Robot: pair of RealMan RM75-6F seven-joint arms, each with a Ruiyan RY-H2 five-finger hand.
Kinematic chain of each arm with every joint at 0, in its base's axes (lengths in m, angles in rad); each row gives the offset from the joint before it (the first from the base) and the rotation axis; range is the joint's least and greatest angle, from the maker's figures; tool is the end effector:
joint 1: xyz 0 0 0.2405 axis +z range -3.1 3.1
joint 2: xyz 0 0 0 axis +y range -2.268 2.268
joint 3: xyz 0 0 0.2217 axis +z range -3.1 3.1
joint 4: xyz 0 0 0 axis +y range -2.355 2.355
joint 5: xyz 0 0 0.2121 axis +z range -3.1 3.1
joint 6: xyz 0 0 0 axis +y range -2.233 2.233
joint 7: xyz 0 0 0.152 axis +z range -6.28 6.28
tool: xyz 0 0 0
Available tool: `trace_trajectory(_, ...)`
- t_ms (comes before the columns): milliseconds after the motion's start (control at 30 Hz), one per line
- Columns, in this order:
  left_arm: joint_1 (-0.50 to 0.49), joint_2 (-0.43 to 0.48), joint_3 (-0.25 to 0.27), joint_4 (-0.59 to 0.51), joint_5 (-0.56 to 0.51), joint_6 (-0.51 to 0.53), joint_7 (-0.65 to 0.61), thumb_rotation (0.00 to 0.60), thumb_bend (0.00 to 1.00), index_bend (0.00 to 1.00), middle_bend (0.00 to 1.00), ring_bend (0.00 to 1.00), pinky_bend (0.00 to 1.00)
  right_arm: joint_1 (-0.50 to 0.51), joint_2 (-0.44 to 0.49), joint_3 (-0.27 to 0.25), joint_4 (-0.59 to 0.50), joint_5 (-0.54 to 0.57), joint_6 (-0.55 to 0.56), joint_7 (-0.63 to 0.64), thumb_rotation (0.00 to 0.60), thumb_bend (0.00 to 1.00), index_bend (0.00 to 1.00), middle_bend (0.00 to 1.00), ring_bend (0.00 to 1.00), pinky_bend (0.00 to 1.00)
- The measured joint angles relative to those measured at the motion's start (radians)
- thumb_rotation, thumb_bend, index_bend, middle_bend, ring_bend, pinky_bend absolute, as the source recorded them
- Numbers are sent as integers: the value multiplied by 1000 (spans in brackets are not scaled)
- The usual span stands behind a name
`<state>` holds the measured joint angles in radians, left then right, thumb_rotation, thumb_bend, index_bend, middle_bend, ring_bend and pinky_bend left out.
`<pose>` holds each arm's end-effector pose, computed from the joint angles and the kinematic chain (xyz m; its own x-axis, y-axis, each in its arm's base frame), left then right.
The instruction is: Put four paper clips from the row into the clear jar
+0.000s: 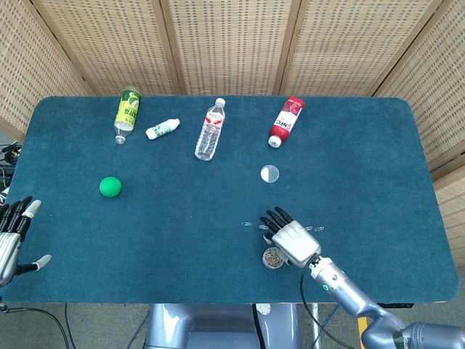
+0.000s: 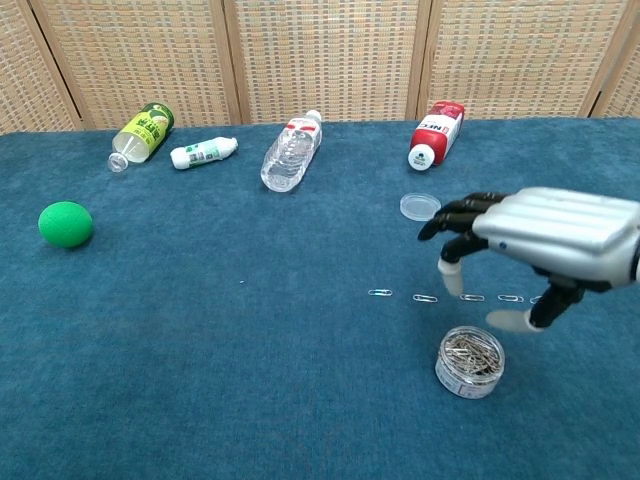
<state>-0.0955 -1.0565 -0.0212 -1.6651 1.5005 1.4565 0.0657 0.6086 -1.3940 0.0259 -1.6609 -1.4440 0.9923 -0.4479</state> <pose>-0.2785 0.1829 0.1472 0.4650 0.0530 0.8837 0.8853 -0.0225 -0.4645 -0.1362 -0.2580 -0.0099 0.6549 -0.1813 0.7337 -0.6641 -0.6013 0.4442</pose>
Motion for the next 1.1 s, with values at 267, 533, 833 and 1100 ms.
trace_trajectory(267, -1, -2, 0, 0, -2, -3, 4, 600, 0, 0, 0, 0, 0, -16, 5, 49, 86, 111, 17, 29, 600, 303, 413, 108, 0, 0)
trace_trajectory(533, -4, -6, 0, -1, -7, -10, 15, 600, 0, 0, 0, 0, 0, -26, -22, 66, 238, 238, -37, 71, 600, 306, 451, 108, 0, 0)
trace_trajectory(833, -6, -11, 0, 1, -13, -17, 24, 600, 0, 0, 0, 0, 0, -37, -56, 56, 324, 257, -83, 163, 600, 307, 497, 108, 0, 1)
trace_trajectory(1100, -5, -13, 0, 1, -13, -15, 28, 600, 0, 0, 0, 0, 0, -49, -80, 43, 358, 230, -85, 219, 600, 309, 500, 108, 0, 3)
